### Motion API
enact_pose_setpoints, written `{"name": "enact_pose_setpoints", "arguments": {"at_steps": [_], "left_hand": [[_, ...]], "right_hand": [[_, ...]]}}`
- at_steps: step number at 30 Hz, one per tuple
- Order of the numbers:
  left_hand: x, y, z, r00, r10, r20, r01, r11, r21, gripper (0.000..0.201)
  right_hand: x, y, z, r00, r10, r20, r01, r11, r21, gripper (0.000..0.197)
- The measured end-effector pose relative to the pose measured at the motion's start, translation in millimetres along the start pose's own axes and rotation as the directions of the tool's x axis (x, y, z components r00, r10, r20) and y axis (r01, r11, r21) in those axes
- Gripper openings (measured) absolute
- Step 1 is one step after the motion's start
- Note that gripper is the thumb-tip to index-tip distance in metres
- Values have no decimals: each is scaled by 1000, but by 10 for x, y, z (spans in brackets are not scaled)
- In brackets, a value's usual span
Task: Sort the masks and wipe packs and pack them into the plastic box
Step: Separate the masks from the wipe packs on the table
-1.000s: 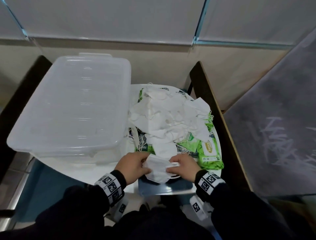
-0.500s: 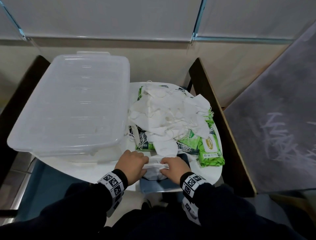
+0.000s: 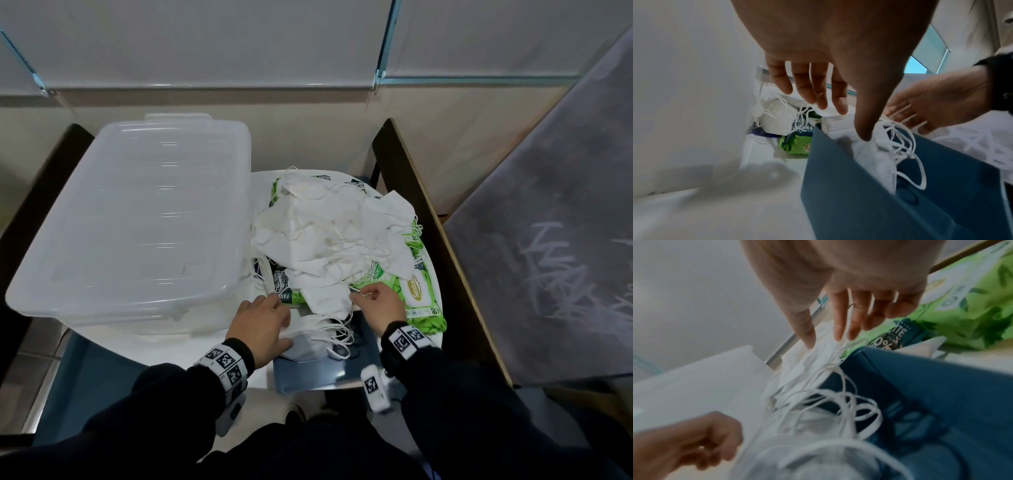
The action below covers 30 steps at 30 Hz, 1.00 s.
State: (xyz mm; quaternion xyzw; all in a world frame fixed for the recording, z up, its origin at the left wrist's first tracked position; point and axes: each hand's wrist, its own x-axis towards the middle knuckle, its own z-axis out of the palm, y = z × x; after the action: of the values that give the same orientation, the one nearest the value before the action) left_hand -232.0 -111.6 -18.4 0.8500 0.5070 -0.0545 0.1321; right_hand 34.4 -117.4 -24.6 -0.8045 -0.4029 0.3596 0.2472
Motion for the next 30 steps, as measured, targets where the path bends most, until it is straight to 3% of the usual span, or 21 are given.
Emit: {"name": "enact_pose_setpoints", "arguments": {"at_steps": [3,5,8,10,13,15,17,19,20,23,26,28,30], "left_hand": [[135,73,-90,1000,12,-28,-16,987,-162,41],[266,156,-161,998,30,-52,-41,969,-243,43],[475,348,-236,995,102,-18,-103,959,-262,60],[598,500,-278,989,150,-10,-149,961,-233,81],[778,741,-352,980,200,9,-191,948,-254,102],[893,885,-433,978,208,9,-194,926,-325,89],[1002,989,-520,979,199,-53,-204,901,-382,46],[1088,1056,-620,985,104,-139,-155,885,-438,7],[1136,1078,-667,985,36,-167,-114,867,-484,8],[1292,1086,-800,972,-201,-123,74,757,-649,19],[1419,1025,-795,946,-318,63,252,601,-759,10],[1439,981,-746,924,-355,142,304,456,-836,22],[1442,966,-703,896,-399,195,333,315,-889,23]], "right_hand": [[152,-98,42,978,63,201,-8,965,-263,50],[172,-156,89,969,44,245,25,962,-272,58],[167,-164,70,970,54,237,-47,998,-34,40],[114,-196,-30,961,76,264,-129,973,191,30],[67,-227,-315,955,48,294,-157,919,361,34],[59,-214,-555,942,36,333,-192,873,448,21],[124,-152,-803,922,41,384,-272,774,572,12],[284,-33,-1026,931,73,358,-302,707,640,13],[387,34,-1127,943,97,319,-296,685,666,14],[772,292,-1310,955,208,211,-296,695,655,11],[1148,531,-1308,941,285,179,-337,798,500,9],[1366,625,-1227,951,276,142,-309,868,388,19],[1571,678,-1121,964,254,84,-267,913,309,43]]}}
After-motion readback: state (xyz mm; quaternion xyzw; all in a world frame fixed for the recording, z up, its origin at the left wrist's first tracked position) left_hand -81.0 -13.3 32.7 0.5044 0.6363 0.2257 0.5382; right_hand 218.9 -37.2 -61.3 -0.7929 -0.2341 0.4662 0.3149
